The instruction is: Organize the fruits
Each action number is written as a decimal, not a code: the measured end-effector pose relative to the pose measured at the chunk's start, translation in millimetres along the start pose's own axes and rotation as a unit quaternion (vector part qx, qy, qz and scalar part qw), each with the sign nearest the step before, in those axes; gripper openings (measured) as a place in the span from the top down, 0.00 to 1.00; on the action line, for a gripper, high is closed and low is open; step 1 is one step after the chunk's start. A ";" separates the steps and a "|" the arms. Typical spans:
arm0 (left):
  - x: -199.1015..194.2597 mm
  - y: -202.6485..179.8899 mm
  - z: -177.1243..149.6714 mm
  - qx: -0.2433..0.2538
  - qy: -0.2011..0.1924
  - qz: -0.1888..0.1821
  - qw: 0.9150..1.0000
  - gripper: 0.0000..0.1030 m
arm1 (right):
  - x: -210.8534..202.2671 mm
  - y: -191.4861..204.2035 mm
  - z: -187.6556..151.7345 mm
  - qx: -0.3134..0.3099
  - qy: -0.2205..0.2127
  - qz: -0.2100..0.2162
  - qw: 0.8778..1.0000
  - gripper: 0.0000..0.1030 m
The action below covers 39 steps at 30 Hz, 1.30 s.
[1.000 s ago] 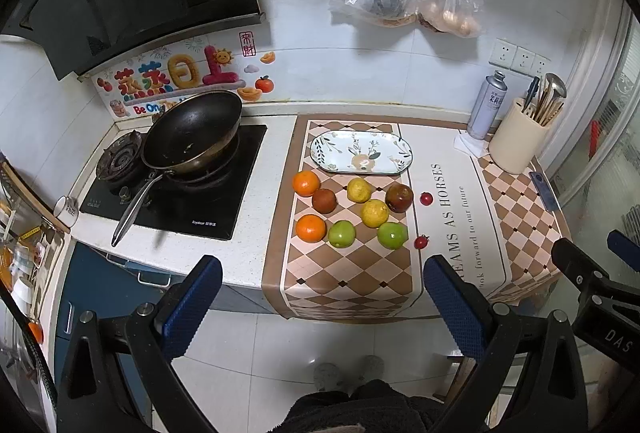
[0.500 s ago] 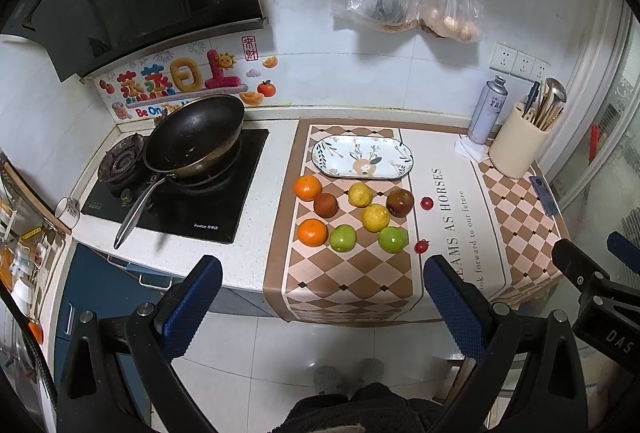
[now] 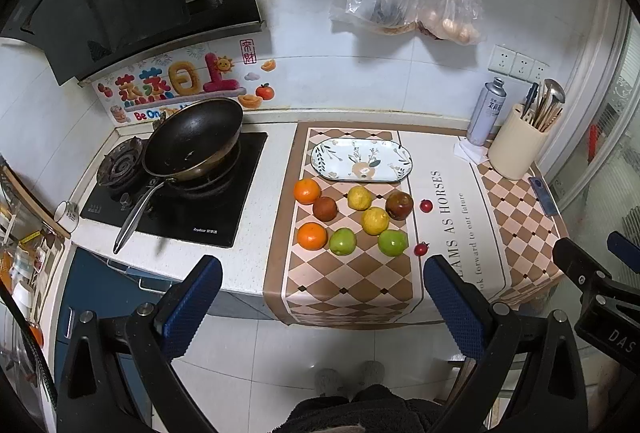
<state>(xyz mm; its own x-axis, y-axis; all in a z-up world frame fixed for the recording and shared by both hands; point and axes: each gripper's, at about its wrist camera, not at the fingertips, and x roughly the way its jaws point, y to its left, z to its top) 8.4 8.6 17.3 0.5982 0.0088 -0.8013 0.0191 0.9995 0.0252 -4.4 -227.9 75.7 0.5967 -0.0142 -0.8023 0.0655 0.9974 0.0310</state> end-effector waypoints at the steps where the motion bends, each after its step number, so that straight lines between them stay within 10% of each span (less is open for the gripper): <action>1: -0.2 -0.2 0.0 0.000 0.000 0.000 1.000 0.00 | 0.1 0.0 -0.1 0.000 0.000 0.000 1.000 0.00; 20: 61.9 23.3 32.0 -0.012 -0.038 0.064 0.997 0.00 | 81.4 19.6 -1.4 0.069 0.011 0.044 0.997 0.00; 31: 200.9 73.4 53.1 -0.046 0.086 0.070 0.993 0.00 | 251.1 15.0 19.3 0.092 0.131 0.062 0.985 0.00; 39: 330.4 83.5 85.5 -0.077 0.202 0.055 0.975 0.03 | 403.9 -4.8 44.6 0.124 0.225 0.084 0.963 0.03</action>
<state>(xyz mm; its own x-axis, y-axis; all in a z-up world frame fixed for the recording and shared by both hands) 276.1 92.3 -194.2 0.2241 0.0967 -0.9698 -0.1670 0.9842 0.0595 272.0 -241.6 -221.9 0.2113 0.2339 -0.9490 0.2201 0.9346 0.2793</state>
